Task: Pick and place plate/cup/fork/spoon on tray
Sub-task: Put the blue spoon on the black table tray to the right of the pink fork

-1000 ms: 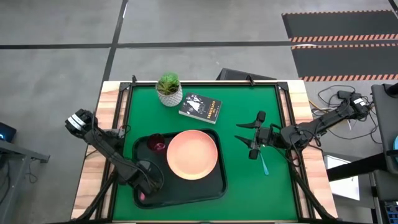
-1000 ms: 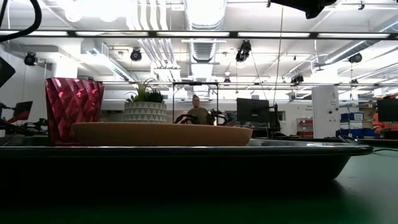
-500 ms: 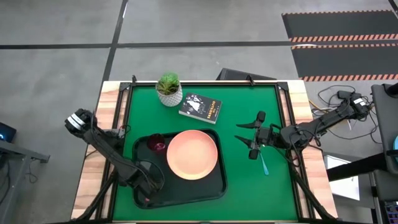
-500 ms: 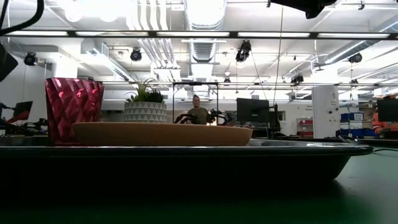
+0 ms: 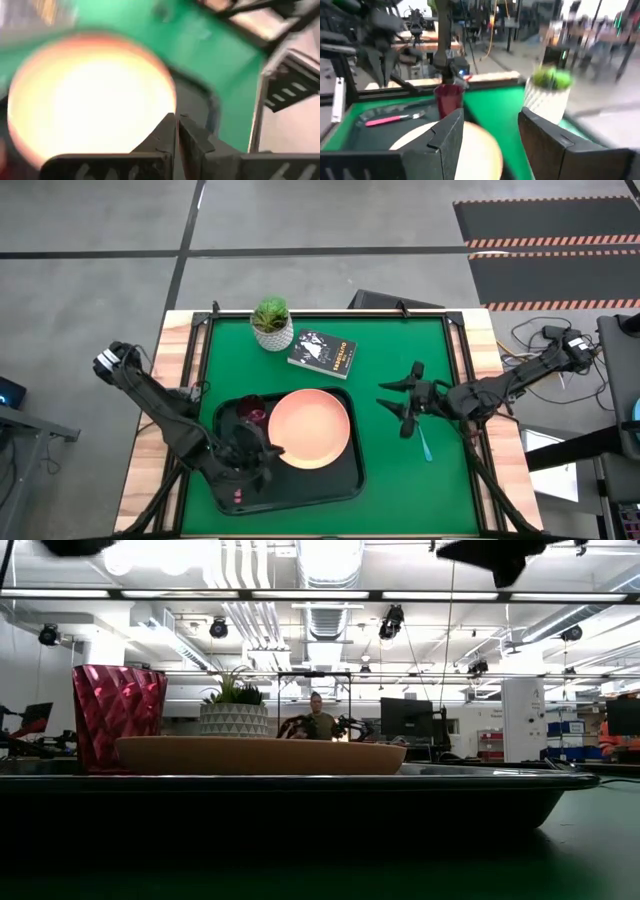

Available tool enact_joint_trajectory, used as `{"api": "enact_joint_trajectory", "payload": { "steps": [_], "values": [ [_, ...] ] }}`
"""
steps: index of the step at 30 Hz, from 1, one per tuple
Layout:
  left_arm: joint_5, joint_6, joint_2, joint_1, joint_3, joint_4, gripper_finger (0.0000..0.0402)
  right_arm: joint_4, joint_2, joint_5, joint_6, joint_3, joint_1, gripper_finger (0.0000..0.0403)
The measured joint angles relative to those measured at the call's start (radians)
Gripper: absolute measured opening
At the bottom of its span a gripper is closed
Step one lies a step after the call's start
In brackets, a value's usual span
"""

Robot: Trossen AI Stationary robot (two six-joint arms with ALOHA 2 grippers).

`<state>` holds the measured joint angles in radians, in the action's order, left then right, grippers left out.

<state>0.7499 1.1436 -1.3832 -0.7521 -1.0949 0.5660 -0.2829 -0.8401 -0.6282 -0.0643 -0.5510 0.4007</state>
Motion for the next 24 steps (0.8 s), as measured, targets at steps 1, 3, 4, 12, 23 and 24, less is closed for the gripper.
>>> {"api": "enact_joint_trajectory", "payload": {
  "steps": [1,3,4,12,23,24],
  "values": [
    [0.03,-0.113,0.014,0.001,0.005,-0.047,0.0,0.027,-0.005,0.001,-0.065,0.0,0.0,0.0172],
    [0.068,-0.299,0.033,0.007,0.011,-0.115,0.0,0.119,-0.008,0.005,-0.224,-0.004,0.0,0.0164],
    [0.086,-0.37,0.038,0.01,0.012,-0.139,0.0,0.191,-0.011,0.007,-0.314,-0.014,0.0,0.016],
    [0.188,-0.83,0.108,0.015,0.014,-0.182,0.0,0.993,-0.055,0.094,-1.182,-0.132,0.0,0.0129],
    [0.192,-1.229,0.26,0.019,0.024,-0.196,0.0,1.308,-0.277,0.36,-1.515,-0.136,-0.024,0.013],
    [0.192,-1.229,0.274,0.019,0.024,-0.195,0.0,1.305,-0.289,0.371,-1.515,-0.136,-0.024,0.0135]
  ]
}}
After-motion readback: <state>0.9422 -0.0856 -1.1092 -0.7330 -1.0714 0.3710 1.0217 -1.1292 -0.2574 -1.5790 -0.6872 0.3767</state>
